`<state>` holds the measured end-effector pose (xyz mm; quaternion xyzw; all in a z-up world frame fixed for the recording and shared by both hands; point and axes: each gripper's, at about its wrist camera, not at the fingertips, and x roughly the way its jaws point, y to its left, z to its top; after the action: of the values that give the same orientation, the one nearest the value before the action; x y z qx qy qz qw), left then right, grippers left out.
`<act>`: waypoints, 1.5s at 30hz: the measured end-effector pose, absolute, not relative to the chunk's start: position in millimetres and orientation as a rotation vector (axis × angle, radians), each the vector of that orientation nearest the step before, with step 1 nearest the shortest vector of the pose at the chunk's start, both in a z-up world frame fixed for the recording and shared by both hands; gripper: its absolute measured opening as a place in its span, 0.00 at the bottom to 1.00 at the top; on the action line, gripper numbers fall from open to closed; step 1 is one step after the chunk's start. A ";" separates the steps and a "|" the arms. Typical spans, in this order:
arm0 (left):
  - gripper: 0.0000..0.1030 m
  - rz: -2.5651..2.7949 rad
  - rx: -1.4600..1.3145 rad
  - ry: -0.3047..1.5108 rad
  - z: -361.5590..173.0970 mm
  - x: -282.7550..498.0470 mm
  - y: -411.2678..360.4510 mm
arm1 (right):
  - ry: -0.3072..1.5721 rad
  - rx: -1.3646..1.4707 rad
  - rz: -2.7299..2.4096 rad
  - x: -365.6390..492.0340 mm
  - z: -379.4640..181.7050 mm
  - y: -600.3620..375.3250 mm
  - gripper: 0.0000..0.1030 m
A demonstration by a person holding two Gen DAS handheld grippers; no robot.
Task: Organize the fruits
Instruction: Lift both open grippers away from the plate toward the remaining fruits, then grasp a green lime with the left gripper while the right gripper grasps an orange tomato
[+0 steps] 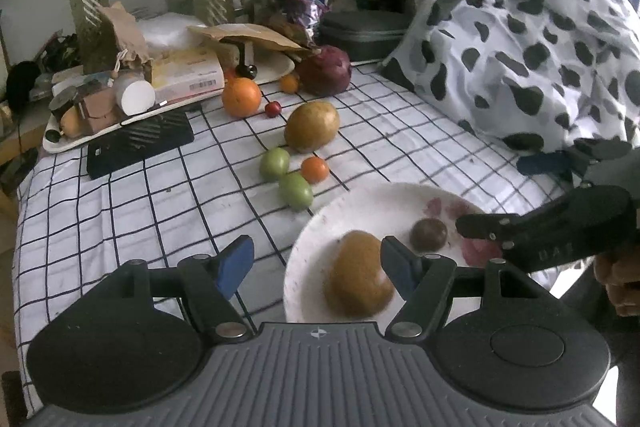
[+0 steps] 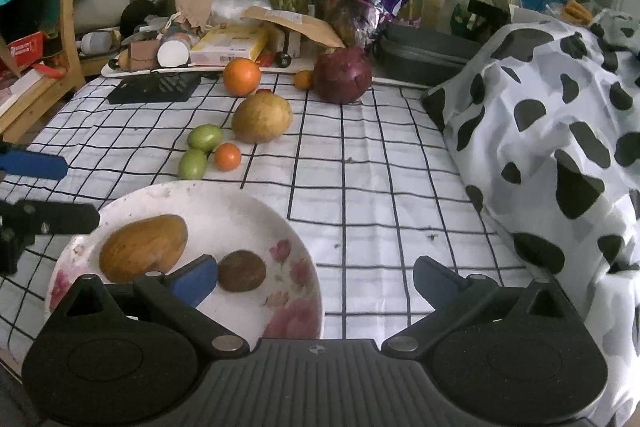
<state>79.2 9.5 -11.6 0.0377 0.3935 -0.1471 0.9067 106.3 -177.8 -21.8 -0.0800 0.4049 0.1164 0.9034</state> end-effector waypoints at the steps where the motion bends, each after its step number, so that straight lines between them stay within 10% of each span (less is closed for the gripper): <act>1: 0.66 -0.307 0.068 0.819 -12.2 83.3 11.2 | 0.836 -0.174 0.237 109.4 -22.4 -177.2 1.00; 45: 0.39 -0.392 0.174 0.997 -59.2 197.5 -4.8 | 0.845 -0.240 0.228 213.9 -36.8 -166.4 1.00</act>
<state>197.5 -4.8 -59.2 0.0827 0.4742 -0.1866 0.8564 213.9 -166.4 -36.8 -0.1160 0.4084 0.1101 0.8987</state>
